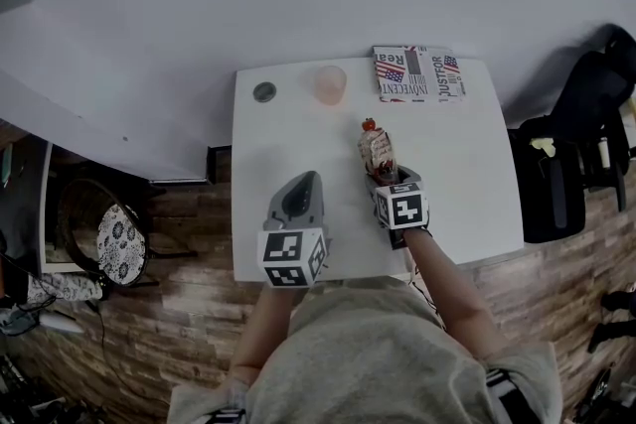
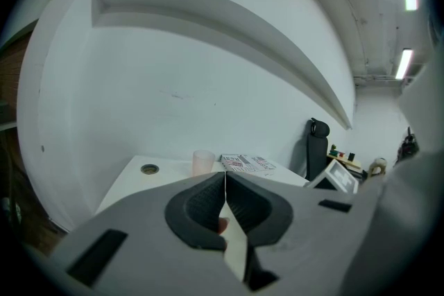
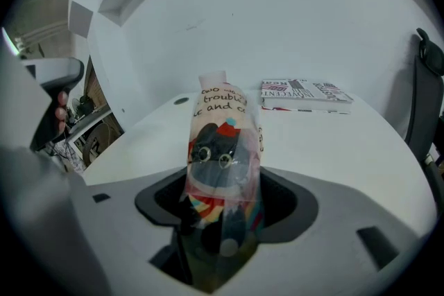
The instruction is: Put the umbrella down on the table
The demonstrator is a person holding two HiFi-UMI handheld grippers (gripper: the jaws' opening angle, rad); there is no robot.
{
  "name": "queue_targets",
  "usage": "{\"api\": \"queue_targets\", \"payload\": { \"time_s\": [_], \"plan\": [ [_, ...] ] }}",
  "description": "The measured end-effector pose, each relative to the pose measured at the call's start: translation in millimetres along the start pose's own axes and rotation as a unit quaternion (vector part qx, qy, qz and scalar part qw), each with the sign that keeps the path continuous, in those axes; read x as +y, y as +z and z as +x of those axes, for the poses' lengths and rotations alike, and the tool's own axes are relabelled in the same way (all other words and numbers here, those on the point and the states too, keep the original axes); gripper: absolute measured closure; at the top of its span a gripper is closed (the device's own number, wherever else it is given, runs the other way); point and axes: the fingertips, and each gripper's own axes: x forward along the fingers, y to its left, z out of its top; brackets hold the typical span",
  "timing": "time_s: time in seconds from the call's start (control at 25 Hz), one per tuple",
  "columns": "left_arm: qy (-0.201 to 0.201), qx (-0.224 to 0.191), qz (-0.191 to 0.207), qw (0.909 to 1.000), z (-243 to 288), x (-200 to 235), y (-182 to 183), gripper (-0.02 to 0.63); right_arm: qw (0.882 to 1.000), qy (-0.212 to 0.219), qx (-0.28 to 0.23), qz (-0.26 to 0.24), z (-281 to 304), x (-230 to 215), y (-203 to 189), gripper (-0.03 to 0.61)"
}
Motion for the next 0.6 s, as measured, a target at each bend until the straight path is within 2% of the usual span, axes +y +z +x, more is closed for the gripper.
{"api": "queue_targets", "payload": {
  "time_s": [0.24,0.6],
  "plan": [
    [0.003,-0.002,0.003,1.0000,-6.0,-1.6,-3.0,0.606,0.999,-0.006,0.051,-0.004,15.0,-0.7,-17.8,0.302],
    [0.004,-0.004,0.001,1.0000,-15.1,4.1,-1.0,0.606,0.997,-0.024,0.068,-0.013,17.1,-3.3,-22.1,0.302]
  ]
}}
